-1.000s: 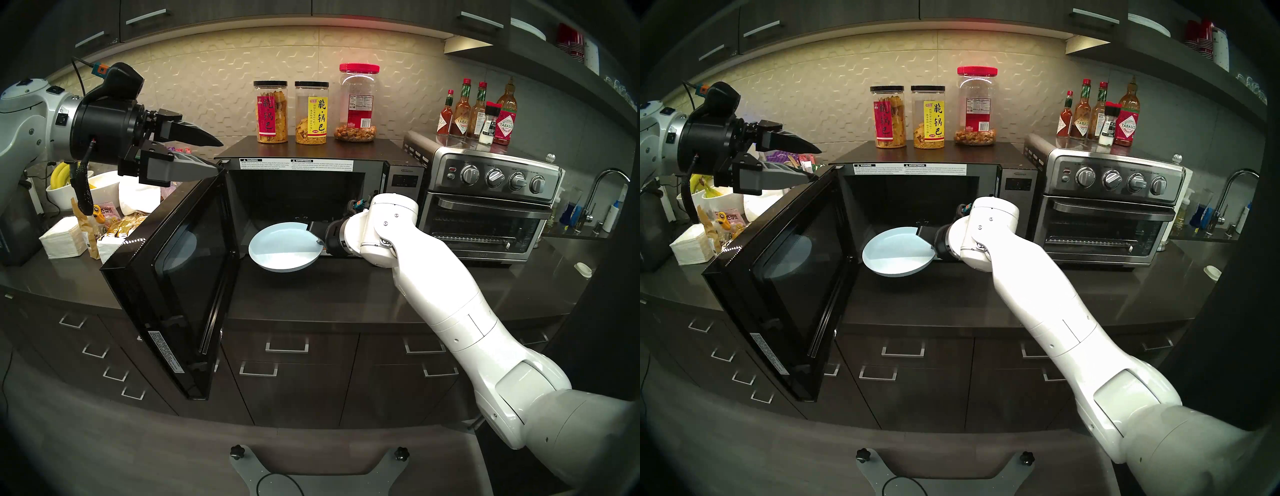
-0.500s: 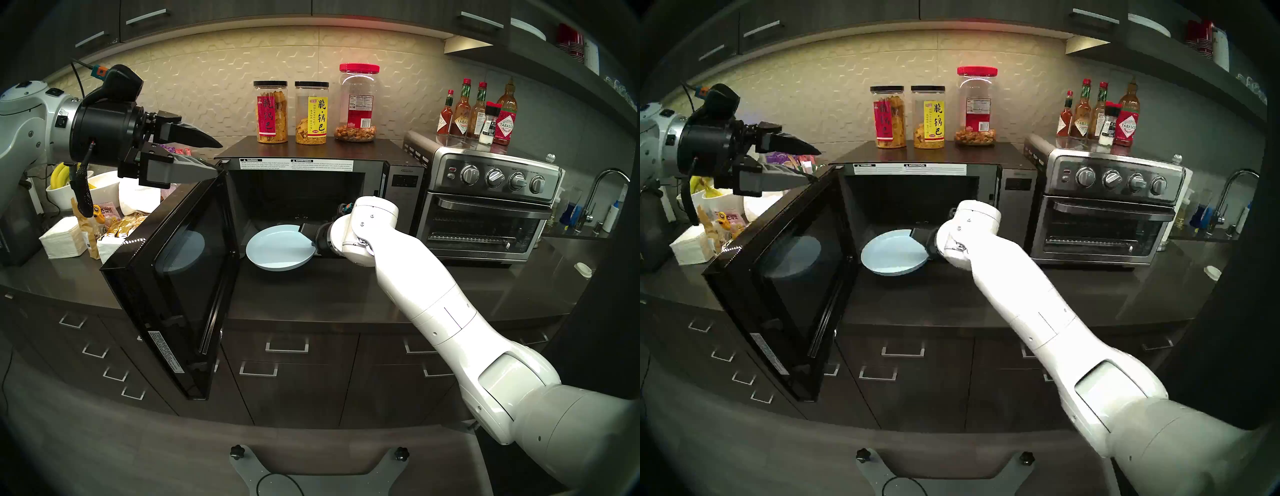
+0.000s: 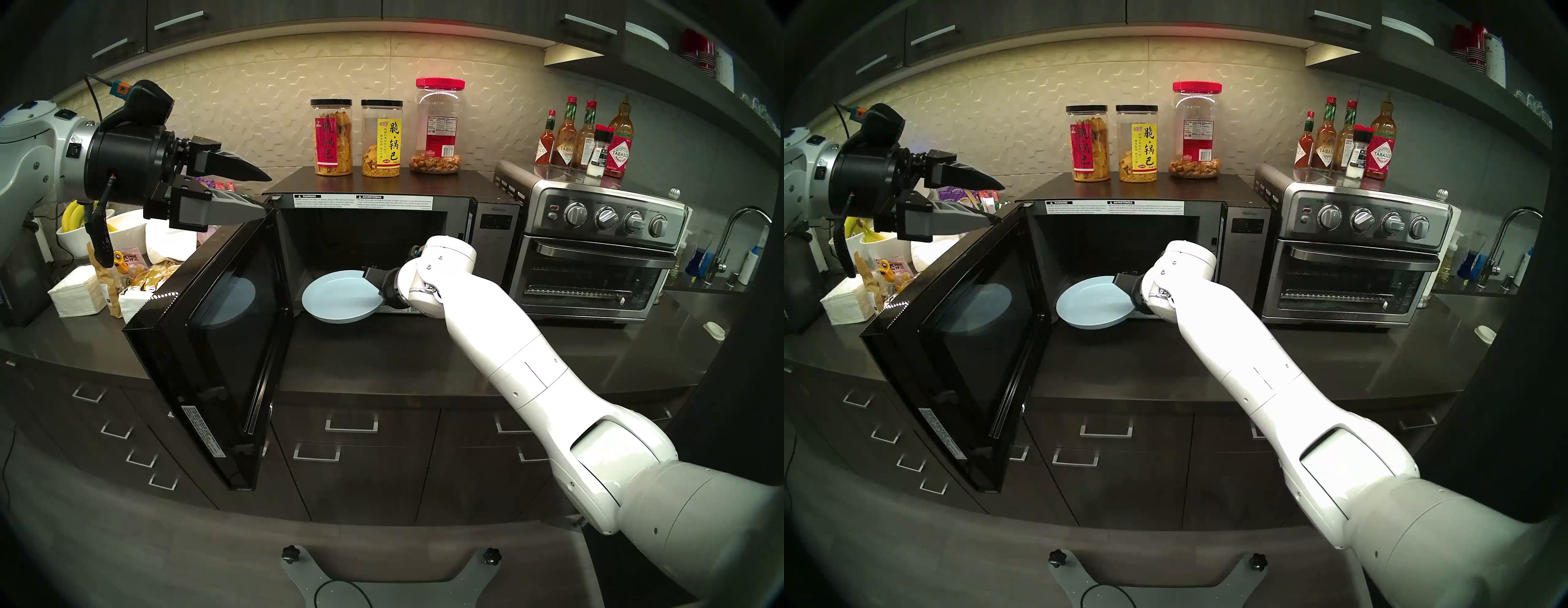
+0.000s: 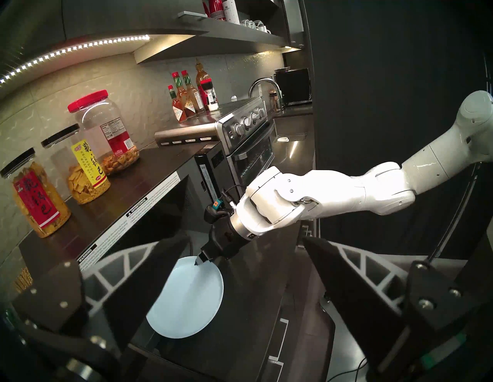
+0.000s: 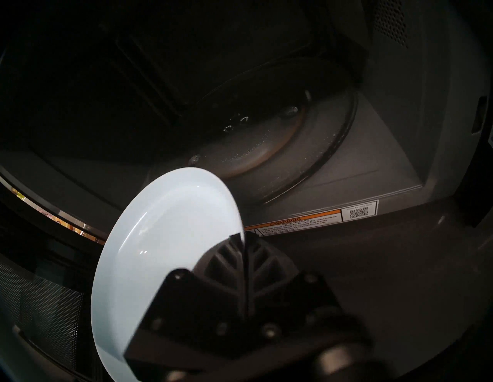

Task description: Open the microwave, put the plate inside, and close the door

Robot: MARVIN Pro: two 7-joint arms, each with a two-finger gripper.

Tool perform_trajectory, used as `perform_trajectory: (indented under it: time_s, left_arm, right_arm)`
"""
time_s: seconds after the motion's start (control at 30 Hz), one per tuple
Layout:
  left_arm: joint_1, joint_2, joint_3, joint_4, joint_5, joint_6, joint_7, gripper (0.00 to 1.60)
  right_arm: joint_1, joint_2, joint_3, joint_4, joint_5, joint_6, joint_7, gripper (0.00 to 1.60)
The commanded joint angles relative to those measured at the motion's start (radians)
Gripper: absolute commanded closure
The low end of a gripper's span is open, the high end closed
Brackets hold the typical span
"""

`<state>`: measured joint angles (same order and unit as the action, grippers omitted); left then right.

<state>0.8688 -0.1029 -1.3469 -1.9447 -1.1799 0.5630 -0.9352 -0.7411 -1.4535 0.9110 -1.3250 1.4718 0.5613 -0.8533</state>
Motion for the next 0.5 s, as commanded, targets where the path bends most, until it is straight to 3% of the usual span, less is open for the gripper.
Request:
perform_trajectory:
  time_s: [0.0,0.47]
  left_arm:
    - [0.026,0.001,-0.048,-0.002,-0.001,-0.003,0.003,0.0]
    - [0.1,0.001,-0.123,-0.008,-0.002,-0.005,0.007,0.0]
  right_arm:
    - [0.074,-0.046,0.027,0.028,0.003,-0.022,0.015,1.6]
    - [0.13,-0.087,0.061,0.166,-0.016,-0.066,0.027,1.6]
